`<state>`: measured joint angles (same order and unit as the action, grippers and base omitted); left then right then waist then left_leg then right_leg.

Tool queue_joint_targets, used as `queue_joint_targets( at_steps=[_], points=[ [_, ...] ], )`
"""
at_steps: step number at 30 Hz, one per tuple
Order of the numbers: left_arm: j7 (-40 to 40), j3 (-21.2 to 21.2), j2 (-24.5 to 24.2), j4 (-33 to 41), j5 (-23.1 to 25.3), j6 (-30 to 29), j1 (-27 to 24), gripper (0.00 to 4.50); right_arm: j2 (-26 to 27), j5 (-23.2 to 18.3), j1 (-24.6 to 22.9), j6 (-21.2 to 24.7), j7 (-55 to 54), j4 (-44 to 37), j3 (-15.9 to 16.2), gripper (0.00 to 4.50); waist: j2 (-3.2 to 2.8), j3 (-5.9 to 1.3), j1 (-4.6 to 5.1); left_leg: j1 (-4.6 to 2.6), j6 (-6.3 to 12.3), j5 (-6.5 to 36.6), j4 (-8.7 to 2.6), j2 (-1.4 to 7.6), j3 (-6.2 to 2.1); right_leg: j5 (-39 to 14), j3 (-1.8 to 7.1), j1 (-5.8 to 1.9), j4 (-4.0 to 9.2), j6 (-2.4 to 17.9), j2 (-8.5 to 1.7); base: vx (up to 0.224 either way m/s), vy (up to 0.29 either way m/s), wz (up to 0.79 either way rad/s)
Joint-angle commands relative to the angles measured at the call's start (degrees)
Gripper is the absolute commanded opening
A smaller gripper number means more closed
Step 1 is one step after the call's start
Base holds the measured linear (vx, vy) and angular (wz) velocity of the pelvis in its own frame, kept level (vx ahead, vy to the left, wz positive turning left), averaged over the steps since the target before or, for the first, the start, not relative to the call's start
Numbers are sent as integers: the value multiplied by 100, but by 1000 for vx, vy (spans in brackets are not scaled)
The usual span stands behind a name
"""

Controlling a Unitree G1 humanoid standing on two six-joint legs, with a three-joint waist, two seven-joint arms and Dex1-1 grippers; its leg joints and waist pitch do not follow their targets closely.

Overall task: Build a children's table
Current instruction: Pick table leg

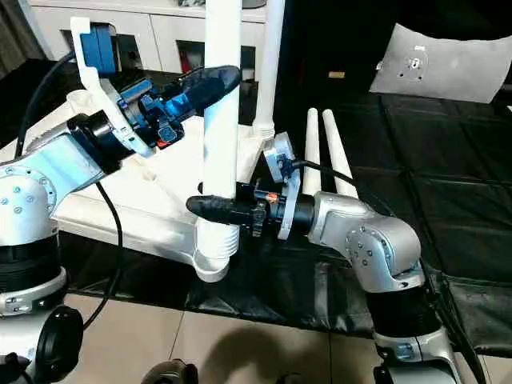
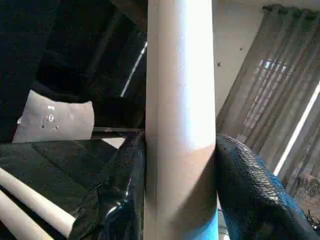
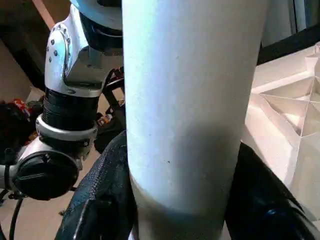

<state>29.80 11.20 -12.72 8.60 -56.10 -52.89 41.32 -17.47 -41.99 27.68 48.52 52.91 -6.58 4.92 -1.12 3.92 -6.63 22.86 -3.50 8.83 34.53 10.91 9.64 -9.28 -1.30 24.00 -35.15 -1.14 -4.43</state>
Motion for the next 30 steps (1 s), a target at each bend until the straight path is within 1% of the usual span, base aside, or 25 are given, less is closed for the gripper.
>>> queue_joint_targets(
  at_steps=[1, 8, 9, 10, 11, 12, 13, 14, 15, 16, 17, 19, 20, 21, 23, 24, 25, 27, 30],
  points=[
    [-105, -3, -59, -131, 101, 21, 8, 174, -4, 26, 139, -189, 7, -169, -23, 189, 38, -491, -17, -125, -249, 1282, -382, 73, -8, -1556, 92, -281, 378, 873, -203, 0, 0, 0],
    [-116, 81, -41, -201, 27, 63, -21, 173, -17, 134, 116, -313, -16, -142, 5, 189, 30, -488, -16, -130, -261, 1331, -385, 75, -9, -1607, 92, -278, 380, 865, -203, 0, 0, 0],
    [-132, 91, -36, -199, 27, 74, -28, 173, -19, 198, 116, -371, -47, -134, 17, 189, 30, -490, -16, -128, -260, 1319, -385, 76, -10, -1587, 92, -279, 378, 866, -203, 0, 0, 0],
    [-152, 93, -42, -193, 57, 103, -36, 173, -7, 274, 121, -431, -114, -109, 20, 189, 33, -489, -18, -128, -260, 1312, -383, 74, -8, -1569, 92, -279, 378, 870, -203, 0, 0, 0],
    [-197, 68, -71, -228, 204, 216, -20, 173, 18, 321, 142, -454, -172, -34, 5, 189, 31, -488, -12, -126, -263, 1313, -384, 73, -8, -1568, 92, -277, 378, 872, -201, 0, 0, 0],
    [-211, 62, -77, -241, 245, 248, -14, 173, 22, 334, 147, -463, -183, -16, 3, 224, 32, -489, -12, -127, -257, 1318, -384, 72, -8, -1578, 92, -276, 384, 870, -202, 0, 0, 0],
    [-237, 52, -86, -266, 318, 305, -1, 173, 25, 361, 156, -482, -198, 12, 2, 245, 35, -486, -6, -125, -255, 1337, -383, 68, -7, -1617, 93, -273, 390, 860, -202, 0, 0, 0],
    [-282, 24, -116, -317, 468, 408, 26, 173, 70, 433, 179, -556, -317, 93, -41, 245, 35, -486, -10, -128, -264, 1347, -384, 69, -6, -1642, 92, -278, 392, 848, -206, 0, 0, 0],
    [-312, 4, -139, -347, 561, 474, 40, 173, 105, 485, 191, -610, -406, 144, -73, 259, 32, -478, 3, -123, -297, 1379, -392, 72, -13, -1720, 95, -268, 401, 761, -202, 0, 0, 0],
    [-316, 1, -142, -352, 574, 483, 42, 173, 107, 490, 192, -615, -410, 149, -75, 259, 32, -478, 3, -123, -297, 1379, -392, 72, -13, -1720, 95, -268, 401, 761, -202, 0, 0, 0],
    [-533, 6, -167, -502, 778, 591, 109, 173, 90, 525, 213, -675, -397, 234, -117, 266, 39, -486, 4, -139, -313, 1401, -393, 70, -13, -1834, 97, -268, 404, 679, -208, 0, 0, 0],
    [-594, 16, -168, -536, 811, 600, 125, 173, 82, 518, 218, -675, -383, 246, -129, 291, 38, -487, 2, -138, -320, 1425, -395, 70, -16, -1837, 95, -269, 410, 656, -203, 0, 0, 0],
    [-742, 55, -148, -621, 871, 630, 154, 173, 43, 433, 220, -613, -320, 230, -178, 299, 35, -495, -5, -141, -307, 1380, -392, 74, -17, -1738, 95, -269, 396, 692, -204, 0, 0, 0],
    [-742, 55, -148, -621, 871, 630, 154, 173, 43, 433, 220, -613, -320, 230, -178, 299, 34, -496, -5, -139, -295, 1366, -389, 74, -15, -1676, 95, -268, 394, 712, -199, 0, 0, 0],
    [-817, 69, -130, -687, 899, 670, 174, 173, 5, 342, 226, -549, -249, 216, -230, 322, 46, -503, -14, -128, -244, 1269, -379, 70, -10, -1466, 95, -285, 371, 792, -197, 0, 0, 0],
    [-795, 55, -131, -692, 910, 685, 172, 173, 0, 302, 236, -526, -244, 231, -262, 333, 46, -505, -18, -129, -229, 1242, -377, 71, -10, -1429, 94, -286, 371, 802, -199, 0, 0, 0],
    [-801, 37, -104, -684, 933, 685, 160, 173, -23, 221, 279, -428, -245, 323, -324, 333, 54, -507, -14, -122, -195, 1202, -370, 66, -5, -1377, 94, -290, 363, 835, -200, 0, 0, 0],
    [-851, 28, -75, -687, 971, 681, 154, 173, -52, 172, 316, -327, -238, 410, -349, 347, 50, -512, -15, -119, -174, 1130, -364, 69, -5, -1298, 89, -296, 351, 913, -202, 0, 0, 0],
    [-872, 9, -53, -688, 989, 687, 153, 173, -95, 235, 370, -271, -221, 560, -335, 348, 60, -504, -12, -120, -178, 1187, -360, 67, 2, -1451, 83, -291, 371, 940, -211, 0, 0, 0]
  ],
)
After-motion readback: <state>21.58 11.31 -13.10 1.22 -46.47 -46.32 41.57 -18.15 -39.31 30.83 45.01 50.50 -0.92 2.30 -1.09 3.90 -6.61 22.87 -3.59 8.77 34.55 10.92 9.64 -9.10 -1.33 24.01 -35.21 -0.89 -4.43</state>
